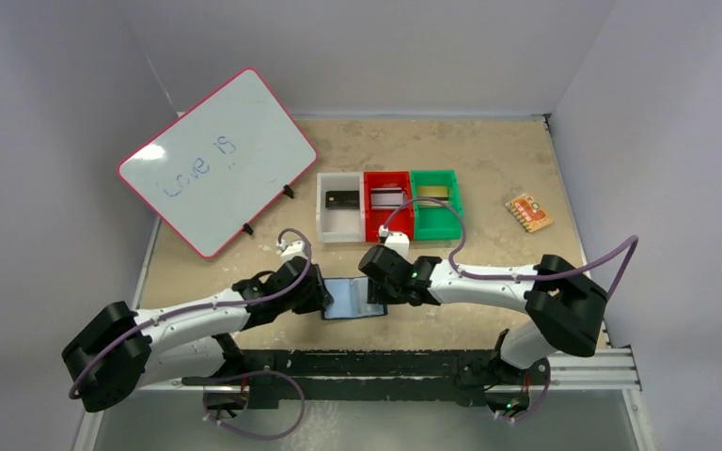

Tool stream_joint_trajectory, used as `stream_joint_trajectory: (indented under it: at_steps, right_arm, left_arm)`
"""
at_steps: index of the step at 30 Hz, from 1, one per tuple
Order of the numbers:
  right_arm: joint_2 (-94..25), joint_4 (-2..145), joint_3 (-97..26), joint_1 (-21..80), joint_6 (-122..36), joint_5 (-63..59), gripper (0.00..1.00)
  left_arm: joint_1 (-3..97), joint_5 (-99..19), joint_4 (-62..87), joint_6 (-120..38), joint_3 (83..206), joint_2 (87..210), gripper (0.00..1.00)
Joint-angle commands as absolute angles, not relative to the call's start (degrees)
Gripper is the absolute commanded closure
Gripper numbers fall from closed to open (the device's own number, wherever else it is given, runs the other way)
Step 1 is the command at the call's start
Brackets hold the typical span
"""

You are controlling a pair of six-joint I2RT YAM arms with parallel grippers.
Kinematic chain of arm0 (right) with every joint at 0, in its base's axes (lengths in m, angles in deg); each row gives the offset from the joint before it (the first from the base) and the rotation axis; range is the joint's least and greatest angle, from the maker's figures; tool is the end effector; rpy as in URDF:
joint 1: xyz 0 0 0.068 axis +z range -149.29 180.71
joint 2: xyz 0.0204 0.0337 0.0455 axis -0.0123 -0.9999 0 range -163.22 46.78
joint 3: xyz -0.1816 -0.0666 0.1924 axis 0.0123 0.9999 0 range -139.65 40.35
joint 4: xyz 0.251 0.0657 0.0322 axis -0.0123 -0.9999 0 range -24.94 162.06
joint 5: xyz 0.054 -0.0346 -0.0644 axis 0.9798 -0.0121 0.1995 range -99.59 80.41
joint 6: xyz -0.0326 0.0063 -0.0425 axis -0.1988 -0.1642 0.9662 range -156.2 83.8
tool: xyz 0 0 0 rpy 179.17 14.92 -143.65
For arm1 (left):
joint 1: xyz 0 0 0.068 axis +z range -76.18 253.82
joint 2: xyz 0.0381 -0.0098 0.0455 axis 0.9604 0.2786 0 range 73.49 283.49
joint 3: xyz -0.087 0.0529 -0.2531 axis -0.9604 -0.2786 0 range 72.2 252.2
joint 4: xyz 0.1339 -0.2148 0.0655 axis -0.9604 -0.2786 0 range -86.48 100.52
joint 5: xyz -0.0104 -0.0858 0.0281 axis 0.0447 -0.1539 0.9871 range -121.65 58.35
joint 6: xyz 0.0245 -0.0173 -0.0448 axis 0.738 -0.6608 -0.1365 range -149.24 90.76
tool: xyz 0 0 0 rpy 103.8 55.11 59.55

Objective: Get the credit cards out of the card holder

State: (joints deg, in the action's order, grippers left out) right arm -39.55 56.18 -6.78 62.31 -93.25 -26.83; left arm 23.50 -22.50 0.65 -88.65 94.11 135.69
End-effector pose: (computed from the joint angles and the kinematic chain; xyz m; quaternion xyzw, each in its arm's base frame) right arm 0.1485 0.2524 0.1801 0.0075 0.9442 0.1823 0.2743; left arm 0.1272 -0.1446 0.1506 -0.1014 0.9321 -0.2346 0.2568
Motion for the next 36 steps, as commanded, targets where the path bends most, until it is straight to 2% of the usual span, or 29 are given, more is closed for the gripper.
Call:
stream_joint_trajectory:
  at_steps: [1, 8, 19, 28, 36]
  right_arm:
    - [-38.6, 55.8, -6.9, 62.4, -94.5, -28.0, 0.53]
    - [-38.9, 61.5, -5.5, 61.7, -93.6, -23.6, 0.55]
    - [-39.2, 59.1, -6.1, 61.4, -93.7, -24.5, 0.5]
    - [-37.5, 67.8, -4.0, 61.4, -93.3, -18.8, 0.53]
    - [-36.5, 65.9, -5.5, 61.4, -94.0, -20.4, 0.6]
  left_arm:
    - [23.2, -22.9, 2.6, -86.9, 95.9, 136.3, 0.66]
    - [23.3, -23.8, 2.5, -86.0, 96.5, 136.7, 0.75]
    - [23.3, -23.7, 2.4, -86.0, 96.1, 136.0, 0.82]
    - [23.2, -24.0, 2.6, -86.2, 95.8, 136.1, 0.88]
    - [23.2, -23.8, 2.4, -86.2, 95.7, 135.5, 0.9]
